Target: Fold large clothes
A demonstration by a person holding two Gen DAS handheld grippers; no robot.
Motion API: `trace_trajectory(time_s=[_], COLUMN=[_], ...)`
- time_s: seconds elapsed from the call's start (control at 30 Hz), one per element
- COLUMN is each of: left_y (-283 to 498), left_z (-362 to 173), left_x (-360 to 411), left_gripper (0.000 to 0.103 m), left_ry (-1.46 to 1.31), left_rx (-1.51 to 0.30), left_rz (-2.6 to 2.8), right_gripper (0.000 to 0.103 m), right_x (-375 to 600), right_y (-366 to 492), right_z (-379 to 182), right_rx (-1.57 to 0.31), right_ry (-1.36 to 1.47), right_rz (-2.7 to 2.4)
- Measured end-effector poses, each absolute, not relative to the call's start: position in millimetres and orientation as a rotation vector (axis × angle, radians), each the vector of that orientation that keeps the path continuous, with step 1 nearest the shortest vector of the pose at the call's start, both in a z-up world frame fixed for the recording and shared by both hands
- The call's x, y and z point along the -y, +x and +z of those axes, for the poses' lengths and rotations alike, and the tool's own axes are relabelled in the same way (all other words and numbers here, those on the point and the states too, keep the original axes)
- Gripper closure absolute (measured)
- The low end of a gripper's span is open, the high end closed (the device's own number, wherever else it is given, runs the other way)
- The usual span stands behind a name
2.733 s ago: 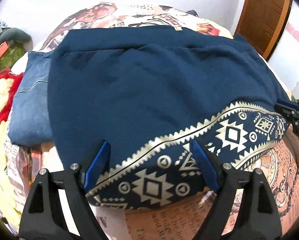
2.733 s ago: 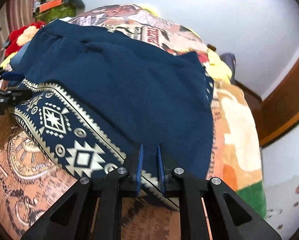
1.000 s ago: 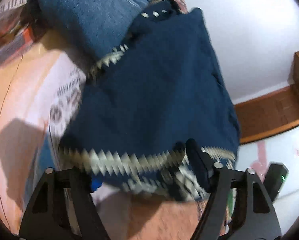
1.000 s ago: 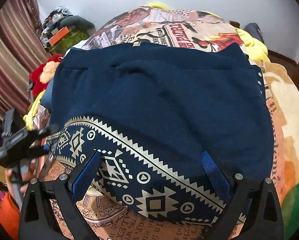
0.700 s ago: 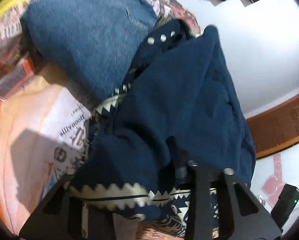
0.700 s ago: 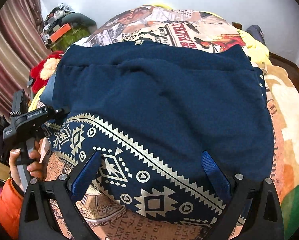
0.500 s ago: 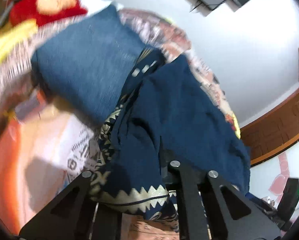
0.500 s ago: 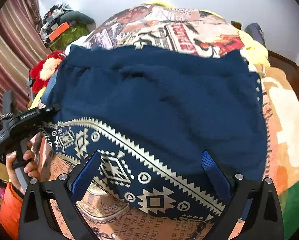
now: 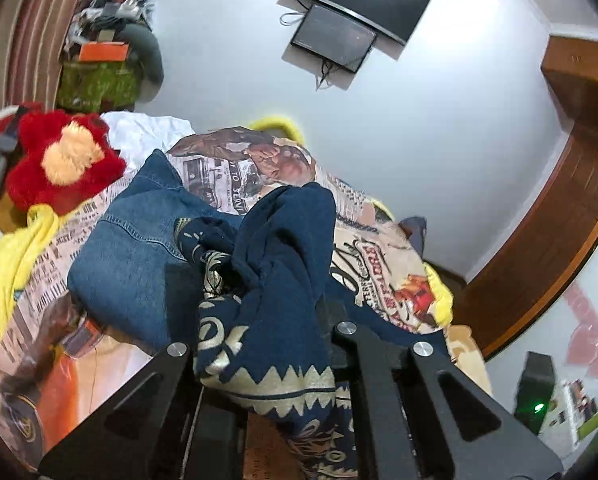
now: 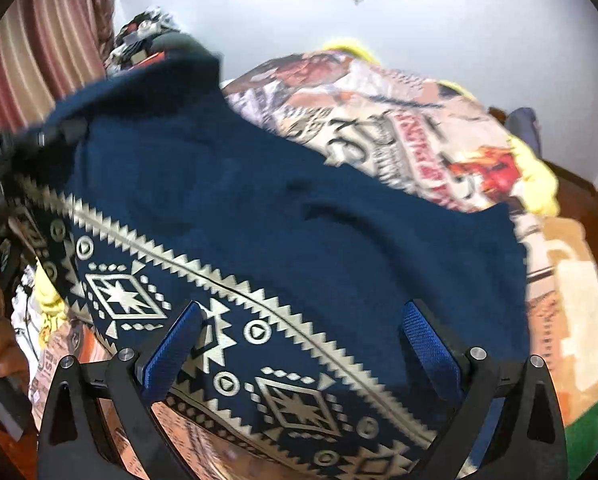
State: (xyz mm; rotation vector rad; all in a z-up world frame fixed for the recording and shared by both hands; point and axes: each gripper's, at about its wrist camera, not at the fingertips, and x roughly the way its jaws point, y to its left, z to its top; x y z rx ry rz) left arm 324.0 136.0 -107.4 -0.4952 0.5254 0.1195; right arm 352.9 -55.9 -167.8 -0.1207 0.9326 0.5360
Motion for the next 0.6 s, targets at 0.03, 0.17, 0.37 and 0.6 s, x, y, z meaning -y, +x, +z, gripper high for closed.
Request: trace_trajectory(time_s=[0.03,0.17,0.37,0.6], left_y=[325,339,356,386], left_z=[-113,-128,-132,-92], left_x=[-131,-120,-111,-66], left_gripper=[0.096,0.096,0.096,0.096], left_ry=[-0.482,-0.464,-0.487,-0.458], left_rx=[-0.539,-0.626,-0.68,-0.646], left_rz=[0.125,0.149,0.152,0.077], right_gripper=[0.003,0.003,0.003,0.003], right_x=[51,48,59,139], right_y=[354,362,357,349], right_z=[-176,-207,-201,-179], right_rx=[-0.961,-1.061,-1.096,-1.115], right_ry=[-0.109,-0.068,-0.088,0.189], right_rz=[0.55,0.579,0.651,0.633])
